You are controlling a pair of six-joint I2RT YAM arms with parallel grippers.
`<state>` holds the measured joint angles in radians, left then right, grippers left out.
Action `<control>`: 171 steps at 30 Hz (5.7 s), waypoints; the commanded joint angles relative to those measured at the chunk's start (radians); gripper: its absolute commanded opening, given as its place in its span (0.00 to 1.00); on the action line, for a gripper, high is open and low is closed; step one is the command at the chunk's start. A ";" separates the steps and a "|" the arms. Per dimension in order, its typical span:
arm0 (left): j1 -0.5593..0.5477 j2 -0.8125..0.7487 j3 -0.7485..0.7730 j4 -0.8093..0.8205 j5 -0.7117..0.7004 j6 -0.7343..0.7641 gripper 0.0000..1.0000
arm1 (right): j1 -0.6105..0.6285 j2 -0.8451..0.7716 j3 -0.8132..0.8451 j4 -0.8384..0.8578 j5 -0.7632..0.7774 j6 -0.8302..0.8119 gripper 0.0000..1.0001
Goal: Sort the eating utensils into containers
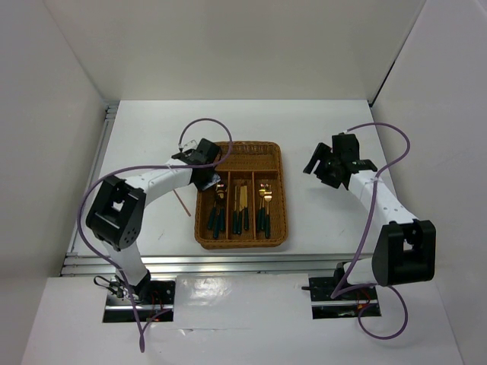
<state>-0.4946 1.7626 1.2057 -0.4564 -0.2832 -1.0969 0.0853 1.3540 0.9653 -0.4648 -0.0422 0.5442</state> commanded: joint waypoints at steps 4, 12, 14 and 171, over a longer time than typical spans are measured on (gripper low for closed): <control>-0.005 0.032 0.015 0.001 -0.062 -0.046 0.45 | 0.001 0.005 0.049 0.015 0.007 -0.018 0.79; -0.005 0.061 0.034 0.015 -0.071 -0.035 0.26 | 0.001 0.005 0.039 0.015 0.016 -0.018 0.79; -0.005 0.061 0.034 0.015 -0.071 -0.026 0.21 | 0.001 0.005 0.039 0.015 0.016 -0.018 0.79; 0.298 -0.002 -0.104 -0.054 -0.002 0.141 0.58 | 0.001 0.126 0.090 0.035 0.050 0.039 0.79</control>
<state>-0.2012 1.7432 1.0634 -0.5121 -0.2897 -0.9886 0.0853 1.4796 1.0122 -0.4557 -0.0116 0.5755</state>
